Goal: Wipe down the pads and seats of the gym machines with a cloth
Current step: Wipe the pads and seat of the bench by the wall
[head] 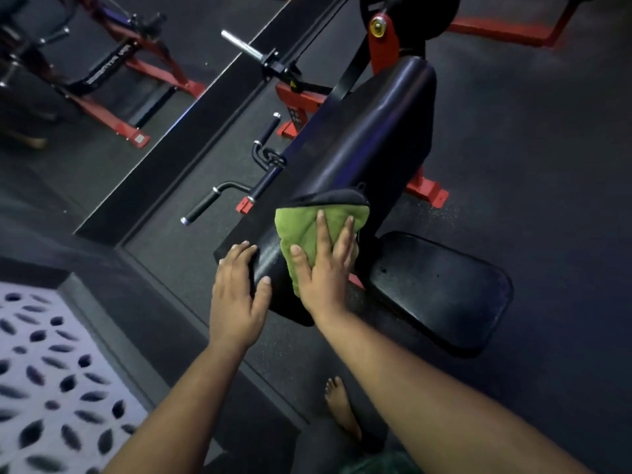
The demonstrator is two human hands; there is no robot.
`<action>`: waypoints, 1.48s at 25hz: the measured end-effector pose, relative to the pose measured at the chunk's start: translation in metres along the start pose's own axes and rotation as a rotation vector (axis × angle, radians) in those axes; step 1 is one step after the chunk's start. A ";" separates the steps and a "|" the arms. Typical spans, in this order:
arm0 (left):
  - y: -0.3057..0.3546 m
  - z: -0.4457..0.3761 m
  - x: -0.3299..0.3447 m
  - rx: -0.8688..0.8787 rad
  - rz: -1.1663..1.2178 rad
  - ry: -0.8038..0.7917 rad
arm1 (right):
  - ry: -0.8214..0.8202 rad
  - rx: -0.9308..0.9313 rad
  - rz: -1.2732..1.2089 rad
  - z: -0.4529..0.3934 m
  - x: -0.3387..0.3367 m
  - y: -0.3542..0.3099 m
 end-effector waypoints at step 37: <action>0.039 -0.054 0.001 0.018 -0.628 -0.202 | 0.092 0.450 -0.503 -0.060 -0.012 0.036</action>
Point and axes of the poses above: each hand's wrist, its own z-axis away from the middle knuckle, its own x-axis out of the palm, y = z × x, the point moved 1 cm from there along -z, towards the middle knuckle, and after that the axes turned 14 degrees about -y, right-handed, at the moved point
